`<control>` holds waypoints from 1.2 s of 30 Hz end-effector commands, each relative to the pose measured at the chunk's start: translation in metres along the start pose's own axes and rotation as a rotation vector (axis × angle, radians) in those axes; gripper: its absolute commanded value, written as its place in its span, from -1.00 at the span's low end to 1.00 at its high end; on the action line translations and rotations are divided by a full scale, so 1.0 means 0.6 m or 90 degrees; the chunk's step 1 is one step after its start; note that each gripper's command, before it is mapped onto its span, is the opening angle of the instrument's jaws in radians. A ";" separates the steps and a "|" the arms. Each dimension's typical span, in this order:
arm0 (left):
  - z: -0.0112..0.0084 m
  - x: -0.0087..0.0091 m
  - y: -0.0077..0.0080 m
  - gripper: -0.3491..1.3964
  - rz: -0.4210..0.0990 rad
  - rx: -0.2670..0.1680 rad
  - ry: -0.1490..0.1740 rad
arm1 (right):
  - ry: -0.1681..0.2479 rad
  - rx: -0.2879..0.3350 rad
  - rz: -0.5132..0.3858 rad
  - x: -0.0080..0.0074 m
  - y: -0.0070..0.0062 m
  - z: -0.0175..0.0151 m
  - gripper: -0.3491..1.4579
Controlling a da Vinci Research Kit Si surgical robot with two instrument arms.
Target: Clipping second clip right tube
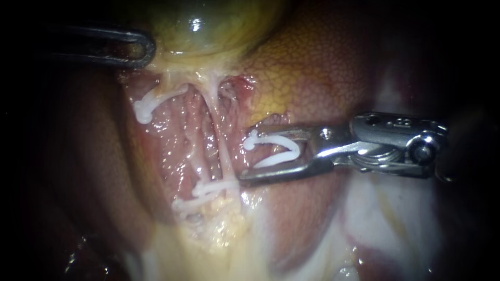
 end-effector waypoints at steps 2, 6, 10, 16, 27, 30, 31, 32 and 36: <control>0.0000 0.0000 -0.0001 -1.00 0.000 -0.001 0.000 | -0.003 0.009 0.001 -0.0004 0.0004 0.0009 -0.07; 0.0000 0.0001 -0.0001 -1.00 0.000 0.001 0.001 | 0.005 0.036 0.009 -0.0006 0.0006 0.0023 -0.07; 0.0000 0.0001 -0.0001 -1.00 0.000 0.001 0.001 | 0.024 0.066 0.021 0.0000 0.0005 0.0038 -0.07; 0.0000 0.0002 -0.0001 -1.00 0.000 0.001 0.001 | 0.053 0.108 0.034 0.0010 0.0010 0.0061 -0.08; 0.0000 0.0002 -0.0001 -1.00 0.000 0.001 0.001 | 0.097 0.207 0.027 0.0022 0.0020 0.0094 -0.12; 0.0000 0.0002 -0.0001 -1.00 0.000 0.001 0.001 | 0.112 0.235 0.029 0.0024 0.0018 0.0099 -0.12; 0.0000 0.0002 -0.0001 -1.00 0.000 0.001 0.001 | 0.114 0.241 0.028 0.0024 0.0017 0.0099 -0.12; 0.0000 0.0002 -0.0001 -1.00 0.000 0.001 0.001 | 0.118 0.250 0.026 0.0024 0.0013 0.0099 -0.12; 0.0000 0.0002 -0.0001 -1.00 0.000 0.001 0.001 | 0.125 0.282 0.022 0.0026 -0.0004 0.0097 -0.14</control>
